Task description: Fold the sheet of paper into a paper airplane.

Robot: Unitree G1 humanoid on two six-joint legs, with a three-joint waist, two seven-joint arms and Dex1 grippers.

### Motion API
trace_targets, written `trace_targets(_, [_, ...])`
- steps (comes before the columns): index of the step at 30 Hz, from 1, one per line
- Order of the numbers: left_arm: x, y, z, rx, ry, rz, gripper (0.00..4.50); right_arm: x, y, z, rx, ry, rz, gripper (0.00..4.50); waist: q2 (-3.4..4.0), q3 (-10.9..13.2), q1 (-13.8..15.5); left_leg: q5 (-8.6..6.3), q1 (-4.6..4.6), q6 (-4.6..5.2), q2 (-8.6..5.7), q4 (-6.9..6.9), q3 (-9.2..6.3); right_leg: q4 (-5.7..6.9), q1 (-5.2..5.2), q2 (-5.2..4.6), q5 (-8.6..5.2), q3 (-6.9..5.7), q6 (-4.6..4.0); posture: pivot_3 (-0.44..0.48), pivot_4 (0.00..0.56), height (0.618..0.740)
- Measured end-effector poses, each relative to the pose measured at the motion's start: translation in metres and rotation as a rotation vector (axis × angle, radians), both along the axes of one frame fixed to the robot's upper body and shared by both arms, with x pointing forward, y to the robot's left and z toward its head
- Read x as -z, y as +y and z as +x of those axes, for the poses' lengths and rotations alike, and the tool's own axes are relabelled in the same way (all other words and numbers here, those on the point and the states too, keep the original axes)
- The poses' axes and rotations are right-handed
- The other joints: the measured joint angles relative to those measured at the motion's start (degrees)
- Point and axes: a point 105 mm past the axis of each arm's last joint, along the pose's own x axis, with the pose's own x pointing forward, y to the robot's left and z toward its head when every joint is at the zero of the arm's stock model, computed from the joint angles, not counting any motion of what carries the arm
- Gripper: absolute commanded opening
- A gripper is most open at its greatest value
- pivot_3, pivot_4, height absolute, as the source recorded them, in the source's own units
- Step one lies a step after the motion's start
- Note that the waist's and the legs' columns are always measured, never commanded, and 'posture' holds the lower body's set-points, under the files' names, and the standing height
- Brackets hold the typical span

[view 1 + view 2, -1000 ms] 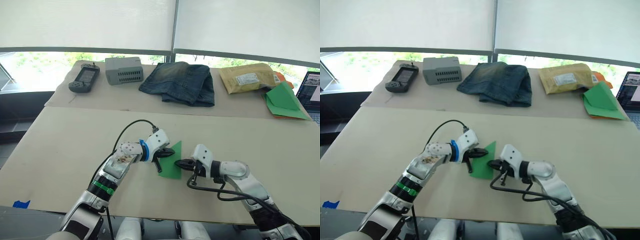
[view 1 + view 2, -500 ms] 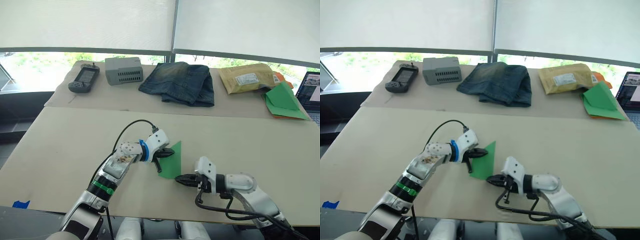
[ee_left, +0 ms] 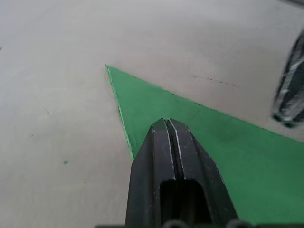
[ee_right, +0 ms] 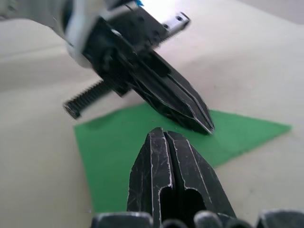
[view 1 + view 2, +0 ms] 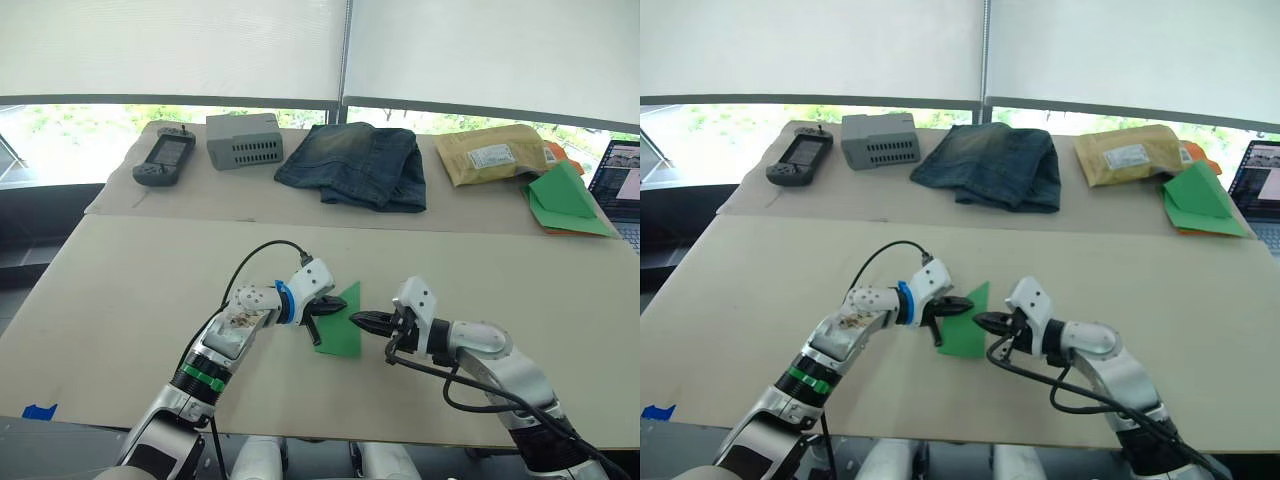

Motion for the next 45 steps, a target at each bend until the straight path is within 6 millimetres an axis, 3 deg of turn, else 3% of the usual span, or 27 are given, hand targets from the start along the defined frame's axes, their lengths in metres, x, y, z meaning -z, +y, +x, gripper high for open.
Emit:
trace_targets(6, [0.0,0.001,-0.001,-0.005,0.012,-0.012,0.0,0.021,0.011,0.0,-0.033,0.042,-0.068,0.02,0.01,0.0,-0.02,0.0,0.0,0.0,0.02,-0.05,-0.03,0.02,-0.03,0.04,-0.03,-0.02,-0.04,0.0,0.15,0.734])
trace_targets(11, [0.0,0.001,0.0,-0.009,0.015,-0.013,0.0,0.021,0.022,0.002,-0.054,0.021,-0.09,0.02,0.01,0.0,-0.11,0.0,0.05,0.0,0.02,-0.02,-0.02,0.03,0.01,0.04,-0.02,-0.01,-0.02,0.0,0.15,0.734])
trace_targets(18, [-0.003,0.001,0.006,-0.037,0.073,-0.063,0.0,0.024,0.024,0.004,-0.037,0.003,-0.146,0.02,0.0,-0.01,0.0,0.0,0.18,0.0,0.01,0.0,-0.02,0.06,0.14,0.03,-0.01,-0.02,-0.01,0.0,0.15,0.734])
trace_targets(26, [-0.019,-0.013,0.044,-0.054,0.075,-0.097,0.0,0.024,0.027,0.002,-0.034,0.01,-0.151,0.02,-0.01,-0.01,-0.18,0.0,0.11,0.0,0.0,-0.02,-0.02,0.03,0.09,0.06,-0.01,-0.01,-0.02,0.0,0.15,0.734])
trace_targets(30, [-0.015,-0.026,0.049,-0.029,0.072,-0.099,0.0,0.025,0.027,0.002,-0.03,0.01,-0.152,0.02,-0.02,0.0,-0.28,0.0,0.03,0.0,-0.01,-0.01,-0.02,0.04,0.01,0.06,0.0,-0.01,-0.01,0.0,0.15,0.734])
trace_targets(36, [-0.008,-0.028,0.056,-0.033,0.055,-0.08,0.0,0.024,0.027,0.002,-0.019,0.007,-0.151,0.02,-0.03,0.0,-0.17,0.0,0.02,0.0,-0.02,0.02,-0.03,0.03,0.03,0.06,0.01,-0.01,0.02,0.0,0.15,0.734])
trace_targets(41, [-0.007,-0.027,0.055,-0.017,0.03,-0.074,0.0,0.024,0.027,0.002,-0.019,0.006,-0.152,0.02,-0.03,0.0,-0.25,0.0,0.03,0.0,-0.01,0.02,-0.03,0.03,0.04,0.06,0.01,-0.01,0.02,0.0,0.15,0.734])
trace_targets(45, [-0.003,-0.012,0.043,0.006,0.017,-0.08,0.0,0.024,0.028,0.002,-0.022,0.004,-0.15,0.02,-0.01,-0.01,-0.61,0.0,0.05,0.0,0.01,-0.04,-0.05,0.05,0.04,0.07,-0.01,-0.01,-0.01,0.0,0.15,0.734])
